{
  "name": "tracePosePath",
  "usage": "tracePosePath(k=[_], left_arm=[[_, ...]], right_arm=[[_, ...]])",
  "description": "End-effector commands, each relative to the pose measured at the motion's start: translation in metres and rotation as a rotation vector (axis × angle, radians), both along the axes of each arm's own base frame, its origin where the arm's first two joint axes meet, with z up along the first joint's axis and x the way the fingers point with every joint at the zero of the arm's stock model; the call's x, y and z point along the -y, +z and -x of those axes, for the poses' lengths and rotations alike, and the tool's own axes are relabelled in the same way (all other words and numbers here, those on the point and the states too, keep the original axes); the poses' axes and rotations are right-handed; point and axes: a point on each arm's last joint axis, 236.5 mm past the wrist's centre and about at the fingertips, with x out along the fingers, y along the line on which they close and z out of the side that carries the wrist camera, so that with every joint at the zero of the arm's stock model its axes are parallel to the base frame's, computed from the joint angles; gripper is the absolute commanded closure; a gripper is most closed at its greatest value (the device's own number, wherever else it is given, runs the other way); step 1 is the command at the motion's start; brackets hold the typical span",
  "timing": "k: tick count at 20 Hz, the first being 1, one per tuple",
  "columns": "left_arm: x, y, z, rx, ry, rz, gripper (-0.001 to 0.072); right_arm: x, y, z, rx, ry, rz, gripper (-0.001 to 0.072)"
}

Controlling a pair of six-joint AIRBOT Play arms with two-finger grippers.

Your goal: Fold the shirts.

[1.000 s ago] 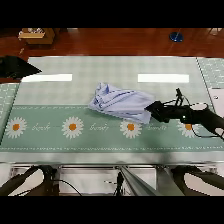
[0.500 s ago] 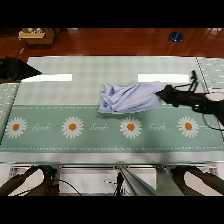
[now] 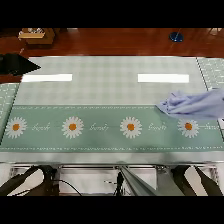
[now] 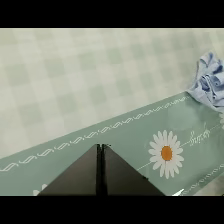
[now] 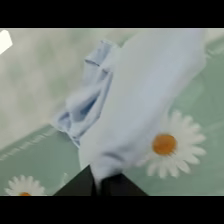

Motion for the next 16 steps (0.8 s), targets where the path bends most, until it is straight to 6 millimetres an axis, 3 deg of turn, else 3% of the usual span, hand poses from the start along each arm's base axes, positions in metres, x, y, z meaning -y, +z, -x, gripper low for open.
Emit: tracePosePath(k=[1, 2, 6, 9, 14, 15, 16], left_arm=[[-0.002, -0.005, -0.004, 0.0, -0.008, -0.005, 0.0679], [-0.002, -0.008, -0.005, -0.003, -0.011, -0.005, 0.0679], [-0.003, -0.012, -0.007, 0.007, -0.036, -0.024, 0.0679], [-0.003, -0.012, -0.007, 0.006, -0.037, -0.023, 0.0679], [-0.003, -0.013, -0.007, 0.005, -0.038, -0.023, 0.068], [-0.003, -0.012, -0.007, 0.005, -0.037, -0.023, 0.068], [-0.003, -0.012, -0.007, 0.005, -0.037, -0.023, 0.068]], right_arm=[[0.051, -0.015, 0.121, -0.425, -0.215, 0.117, 0.0701], [0.065, -0.015, 0.146, -0.505, -0.31, 0.149, 0.0701], [0.092, -0.004, 0.227, -0.74, -0.566, 0.216, 0.0701], [0.094, -0.005, 0.258, -0.789, -0.685, 0.183, 0.07], [0.079, -0.032, 0.307, -0.881, -0.79, 0.13, 0.0699], [0.073, -0.046, 0.314, -0.904, -0.756, 0.107, 0.0677], [0.067, -0.06, 0.32, -0.929, -0.738, 0.081, 0.0529]])
